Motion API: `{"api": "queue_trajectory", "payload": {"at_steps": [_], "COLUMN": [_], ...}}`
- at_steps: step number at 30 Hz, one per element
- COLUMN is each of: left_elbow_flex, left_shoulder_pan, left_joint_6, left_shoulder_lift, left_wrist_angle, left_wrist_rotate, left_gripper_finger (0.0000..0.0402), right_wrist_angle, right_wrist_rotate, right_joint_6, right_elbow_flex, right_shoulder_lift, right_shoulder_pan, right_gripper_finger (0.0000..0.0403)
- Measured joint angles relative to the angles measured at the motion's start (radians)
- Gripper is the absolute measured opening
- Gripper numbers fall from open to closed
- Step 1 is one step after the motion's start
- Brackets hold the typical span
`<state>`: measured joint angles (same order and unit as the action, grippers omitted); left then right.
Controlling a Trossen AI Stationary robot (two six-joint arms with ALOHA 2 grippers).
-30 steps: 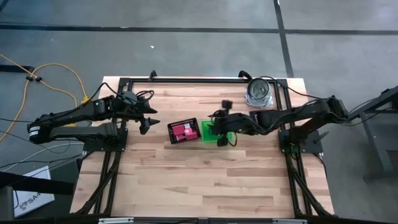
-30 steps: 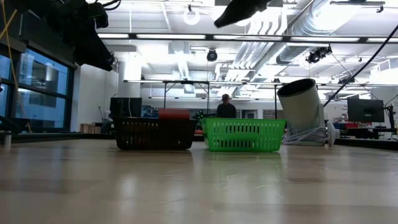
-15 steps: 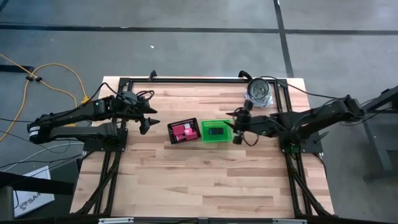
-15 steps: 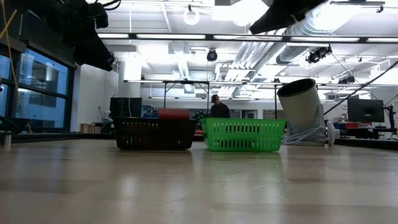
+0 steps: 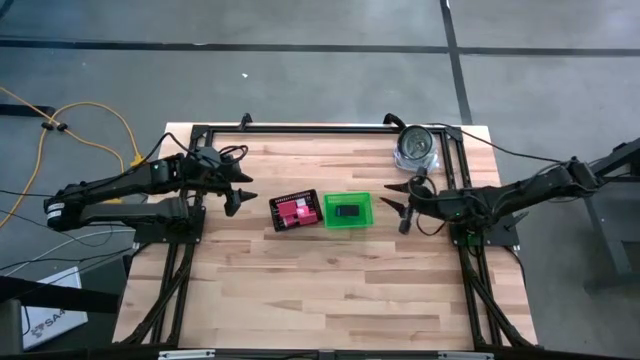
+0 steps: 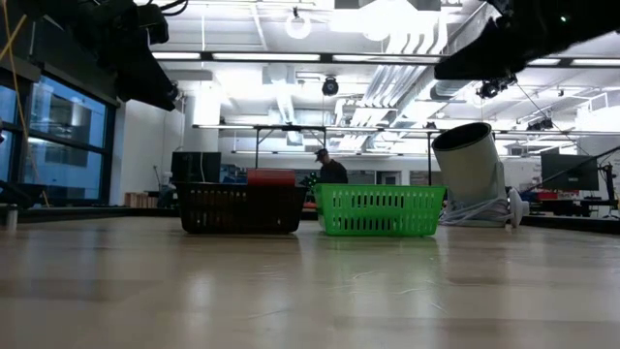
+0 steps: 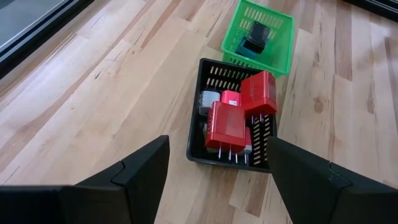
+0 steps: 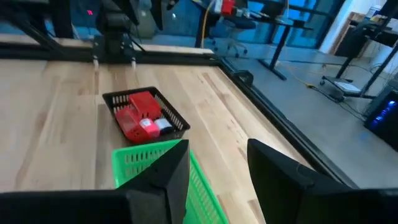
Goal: Pick & Place Office items
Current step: Return to Home Position
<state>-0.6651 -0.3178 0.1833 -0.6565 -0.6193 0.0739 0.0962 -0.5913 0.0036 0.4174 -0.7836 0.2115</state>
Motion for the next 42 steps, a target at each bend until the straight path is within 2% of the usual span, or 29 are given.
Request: {"api": "queue_trajectory", "payload": {"at_steps": [7,19,25,36,42], "left_elbow_flex": [0.000,0.000,0.000,0.000,0.000], "left_shoulder_pan": [0.000,0.000,0.000,0.000,0.000], "left_joint_6": [0.000,0.000,0.000,0.000,0.000], "left_shoulder_lift": [0.000,0.000,0.000,0.000,0.000], "left_wrist_angle": [0.000,0.000,0.000,0.000,0.000], "left_wrist_rotate": [0.000,0.000,0.000,0.000,0.000], "left_gripper_finger": [0.0262,0.0262,0.0262,0.0262,0.0262], "right_wrist_angle": [0.072,0.076,0.077,0.129,0.082], "right_wrist_rotate": [0.147,0.259,0.280,0.338,0.359], "right_joint_6": [-0.001,-0.002,0.003,0.025,0.055], "right_elbow_flex": [-0.117,-0.263,-0.323,-0.400,-0.408], "right_shoulder_lift": [0.117,0.417,0.536,0.642,0.674], "right_shoulder_pan": [0.000,0.000,0.000,0.000,0.000], "right_gripper_finger": [0.0148,0.0148,0.0148,0.0148,0.0148]}}
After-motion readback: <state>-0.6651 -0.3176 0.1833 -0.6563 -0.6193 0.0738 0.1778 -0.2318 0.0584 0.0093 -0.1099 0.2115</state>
